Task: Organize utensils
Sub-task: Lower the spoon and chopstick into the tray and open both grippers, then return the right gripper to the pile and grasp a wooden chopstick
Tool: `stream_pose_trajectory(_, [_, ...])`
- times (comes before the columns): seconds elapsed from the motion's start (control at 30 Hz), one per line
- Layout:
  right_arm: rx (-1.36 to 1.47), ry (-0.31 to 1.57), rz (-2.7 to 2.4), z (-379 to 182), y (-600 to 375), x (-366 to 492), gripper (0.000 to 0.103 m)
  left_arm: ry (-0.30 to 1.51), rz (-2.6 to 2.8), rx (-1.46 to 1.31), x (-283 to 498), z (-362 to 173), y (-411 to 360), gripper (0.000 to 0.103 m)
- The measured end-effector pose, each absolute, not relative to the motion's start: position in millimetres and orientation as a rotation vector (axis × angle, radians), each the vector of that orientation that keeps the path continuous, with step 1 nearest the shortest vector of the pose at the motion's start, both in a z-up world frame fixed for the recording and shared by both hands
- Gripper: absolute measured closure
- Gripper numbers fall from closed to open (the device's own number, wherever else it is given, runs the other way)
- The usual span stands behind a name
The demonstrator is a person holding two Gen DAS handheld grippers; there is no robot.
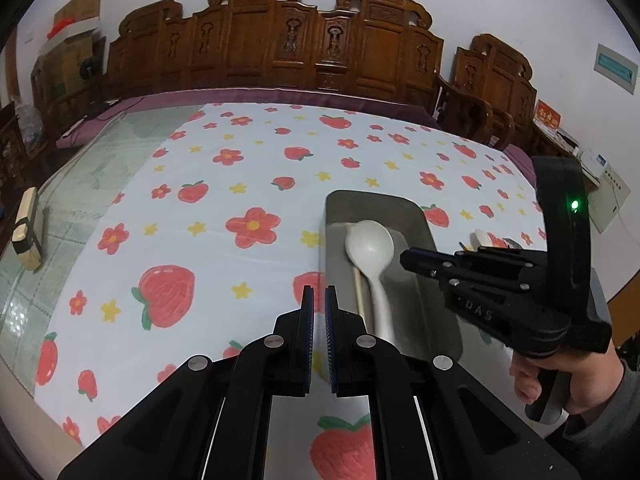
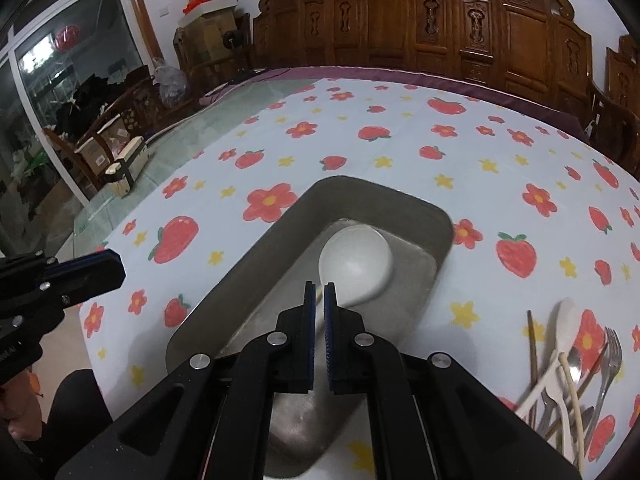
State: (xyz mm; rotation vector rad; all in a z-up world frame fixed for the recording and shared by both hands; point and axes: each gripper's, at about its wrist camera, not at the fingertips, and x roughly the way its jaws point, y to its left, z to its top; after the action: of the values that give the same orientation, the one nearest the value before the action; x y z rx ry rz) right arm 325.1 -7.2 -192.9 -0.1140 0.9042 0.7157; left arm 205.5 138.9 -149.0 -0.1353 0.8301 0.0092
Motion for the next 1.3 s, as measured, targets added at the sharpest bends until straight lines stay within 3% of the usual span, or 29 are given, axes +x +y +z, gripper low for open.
stream_pose_trajectory(0.33, [-0.067,0.788,0.668,-159,-96,288,0.097,0.821,-0.07,-0.086,199,-144,92,0.098])
stream_pose_trajectory(0.47, [-0.057,0.758,0.602,-154,-143,272,0.083,0.819,-0.114,-0.059,199,-145,64,0.098])
stream_pose_trajectory(0.87, [0.021,0.725,0.474,-167,-225,254,0.082,0.857,-0.196,0.026,201,-154,-3,0.097])
stream_pose_trajectory(1.0, [0.047,0.755,0.457,-189,-233,255,0.082,0.864,-0.197,0.05,200,-159,-16,0.084])
stream_pose_trajectory(1.1, [0.032,0.768,0.452,-198,-235,258,0.082,0.874,-0.198,0.061,201,-163,-23,0.081])
stream_pose_trajectory(1.2, [0.012,0.783,0.439,-206,-239,261,0.08,0.879,-0.198,0.073,201,-166,-30,0.07])
stream_pose_trajectory(1.3, [-0.031,0.797,0.424,-211,-242,266,0.078,0.896,-0.2,0.079,205,-169,-35,0.07])
